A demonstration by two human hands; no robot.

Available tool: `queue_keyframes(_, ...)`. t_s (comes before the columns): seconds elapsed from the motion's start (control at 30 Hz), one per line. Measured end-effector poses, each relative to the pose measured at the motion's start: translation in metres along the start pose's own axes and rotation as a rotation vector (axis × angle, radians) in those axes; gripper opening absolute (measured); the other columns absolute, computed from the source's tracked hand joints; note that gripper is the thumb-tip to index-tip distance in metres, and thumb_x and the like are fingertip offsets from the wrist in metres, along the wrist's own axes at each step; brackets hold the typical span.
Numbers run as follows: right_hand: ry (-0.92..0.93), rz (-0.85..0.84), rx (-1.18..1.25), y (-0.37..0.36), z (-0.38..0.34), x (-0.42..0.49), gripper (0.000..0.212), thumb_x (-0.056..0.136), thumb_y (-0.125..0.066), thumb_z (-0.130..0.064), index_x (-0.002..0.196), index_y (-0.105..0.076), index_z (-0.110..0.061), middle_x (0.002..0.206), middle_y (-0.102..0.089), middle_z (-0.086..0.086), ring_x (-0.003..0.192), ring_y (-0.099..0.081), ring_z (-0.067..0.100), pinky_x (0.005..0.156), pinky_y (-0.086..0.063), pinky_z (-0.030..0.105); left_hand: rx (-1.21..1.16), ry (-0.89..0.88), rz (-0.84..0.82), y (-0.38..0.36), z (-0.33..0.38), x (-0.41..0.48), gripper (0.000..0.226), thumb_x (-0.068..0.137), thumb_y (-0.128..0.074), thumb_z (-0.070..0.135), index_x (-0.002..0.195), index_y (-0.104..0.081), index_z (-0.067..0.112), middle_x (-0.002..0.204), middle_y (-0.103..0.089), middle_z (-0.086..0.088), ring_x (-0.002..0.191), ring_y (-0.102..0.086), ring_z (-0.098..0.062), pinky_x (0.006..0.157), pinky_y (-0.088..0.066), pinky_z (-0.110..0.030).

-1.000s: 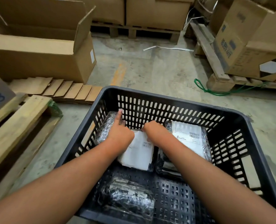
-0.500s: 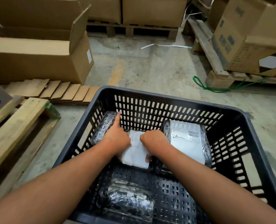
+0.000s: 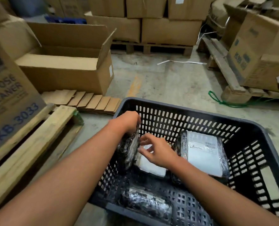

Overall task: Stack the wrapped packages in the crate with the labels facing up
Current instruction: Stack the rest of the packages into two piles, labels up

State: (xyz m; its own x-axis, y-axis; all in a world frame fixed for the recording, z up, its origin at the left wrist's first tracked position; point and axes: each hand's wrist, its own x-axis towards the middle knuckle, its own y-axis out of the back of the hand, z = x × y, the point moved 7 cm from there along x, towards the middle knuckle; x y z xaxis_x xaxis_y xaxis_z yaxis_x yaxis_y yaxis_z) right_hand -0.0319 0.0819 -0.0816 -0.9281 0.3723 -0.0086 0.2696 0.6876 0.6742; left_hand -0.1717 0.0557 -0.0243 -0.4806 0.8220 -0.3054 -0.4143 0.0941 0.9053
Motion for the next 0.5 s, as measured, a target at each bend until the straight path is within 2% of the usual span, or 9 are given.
queue_keyframes(0.07,0.029,-0.036,0.015,-0.015,-0.015,-0.008,0.049,0.092,-0.071,-0.046,0.130,-0.042,-0.037,0.131,-0.068,0.007,0.069,-0.076,0.008,0.075,-0.062,0.037,-0.003,0.027,-0.007,-0.001,0.000,0.001,0.045,0.086,-0.070,-0.005,0.125,-0.070,0.017,0.131,-0.065,-0.008,0.119,-0.062,-0.028,0.099,-0.052,-0.039)
queue_keyframes(0.17,0.055,-0.067,-0.042,-0.033,-0.030,-0.017,0.074,0.089,-0.070,-0.056,0.147,-0.024,-0.050,0.139,-0.064,0.014,0.067,-0.075,0.014,0.078,-0.061,0.040,-0.056,0.045,-0.012,0.002,-0.002,0.005,0.041,0.084,-0.073,-0.006,0.117,-0.075,0.019,0.128,-0.068,-0.006,0.118,-0.063,-0.026,0.102,-0.052,-0.043)
queue_keyframes(0.2,0.077,-0.069,-0.095,-0.037,-0.033,-0.018,0.083,0.089,-0.069,-0.058,0.152,-0.016,-0.055,0.137,-0.064,0.017,0.074,-0.075,0.019,0.079,-0.058,0.038,-0.068,0.047,-0.017,0.003,-0.003,0.006,0.040,0.084,-0.076,-0.004,0.116,-0.075,0.019,0.127,-0.069,-0.005,0.119,-0.064,-0.025,0.103,-0.052,-0.043)
queue_keyframes(0.27,0.111,-0.080,-0.196,-0.043,-0.035,-0.019,0.092,0.089,-0.067,-0.060,0.156,-0.005,-0.056,0.142,-0.060,0.016,0.104,-0.070,0.028,0.090,-0.055,0.040,-0.086,0.042,-0.029,0.004,-0.003,0.007,0.037,0.082,-0.080,0.002,0.115,-0.076,0.020,0.125,-0.071,-0.005,0.117,-0.064,-0.026,0.102,-0.052,-0.044)
queue_keyframes(0.33,0.098,-0.044,-0.137,-0.040,-0.033,-0.019,0.089,0.089,-0.072,-0.050,0.158,-0.016,-0.051,0.150,-0.055,0.011,0.122,-0.063,0.032,0.102,-0.052,0.041,-0.102,0.026,-0.033,0.005,-0.003,0.008,0.033,0.085,-0.078,0.004,0.112,-0.077,0.021,0.124,-0.071,-0.004,0.116,-0.064,-0.026,0.102,-0.051,-0.045)
queue_keyframes(0.4,0.066,-0.008,0.004,-0.036,-0.025,-0.019,0.081,0.091,-0.076,-0.031,0.157,-0.031,-0.043,0.152,-0.054,0.011,0.135,-0.054,0.031,0.108,-0.049,0.041,-0.108,0.009,-0.031,0.005,-0.003,0.011,0.031,0.089,-0.072,0.000,0.110,-0.078,0.021,0.126,-0.070,-0.006,0.119,-0.063,-0.026,0.105,-0.050,-0.046)
queue_keyframes(0.5,0.036,-0.036,0.132,-0.037,-0.016,-0.022,0.078,0.094,-0.073,-0.011,0.157,-0.035,-0.037,0.154,-0.047,0.010,0.149,-0.036,0.021,0.114,-0.043,0.039,-0.116,0.005,-0.013,0.004,-0.003,0.013,0.032,0.090,-0.068,-0.004,0.110,-0.078,0.019,0.126,-0.070,-0.006,0.120,-0.062,-0.027,0.105,-0.049,-0.046)
